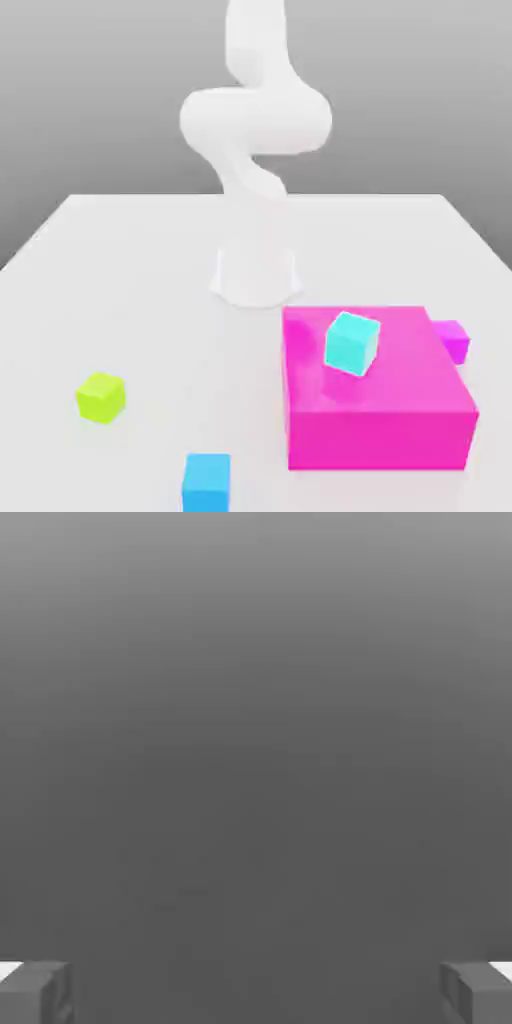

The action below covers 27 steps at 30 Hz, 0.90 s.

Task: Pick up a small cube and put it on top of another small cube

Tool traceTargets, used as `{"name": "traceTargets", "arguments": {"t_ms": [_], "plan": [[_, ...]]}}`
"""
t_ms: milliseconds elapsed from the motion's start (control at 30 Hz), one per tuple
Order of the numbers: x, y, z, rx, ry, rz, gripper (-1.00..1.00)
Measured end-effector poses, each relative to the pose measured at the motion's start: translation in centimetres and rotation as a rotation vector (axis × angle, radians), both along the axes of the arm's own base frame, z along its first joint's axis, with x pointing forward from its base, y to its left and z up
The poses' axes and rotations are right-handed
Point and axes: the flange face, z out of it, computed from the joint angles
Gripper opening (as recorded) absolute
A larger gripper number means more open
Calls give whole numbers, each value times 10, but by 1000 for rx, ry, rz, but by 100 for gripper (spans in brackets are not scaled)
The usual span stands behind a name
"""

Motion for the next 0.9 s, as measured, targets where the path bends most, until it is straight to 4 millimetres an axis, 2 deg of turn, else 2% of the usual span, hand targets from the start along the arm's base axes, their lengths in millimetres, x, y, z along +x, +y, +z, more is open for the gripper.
{"name": "traceTargets", "arguments": {"t_ms": [100,200,300,400,533,667,800,900], "plan": [[23,40,-51,-42,73,152,0],[35,81,-102,-87,140,298,0],[36,124,-154,-136,202,446,0],[26,165,-206,-192,260,593,0],[-1,214,-274,-272,333,791,0],[-42,251,-340,-362,399,988,0],[-92,275,-402,-461,460,1182,0],[-138,286,-444,-547,499,1342,0]]}}
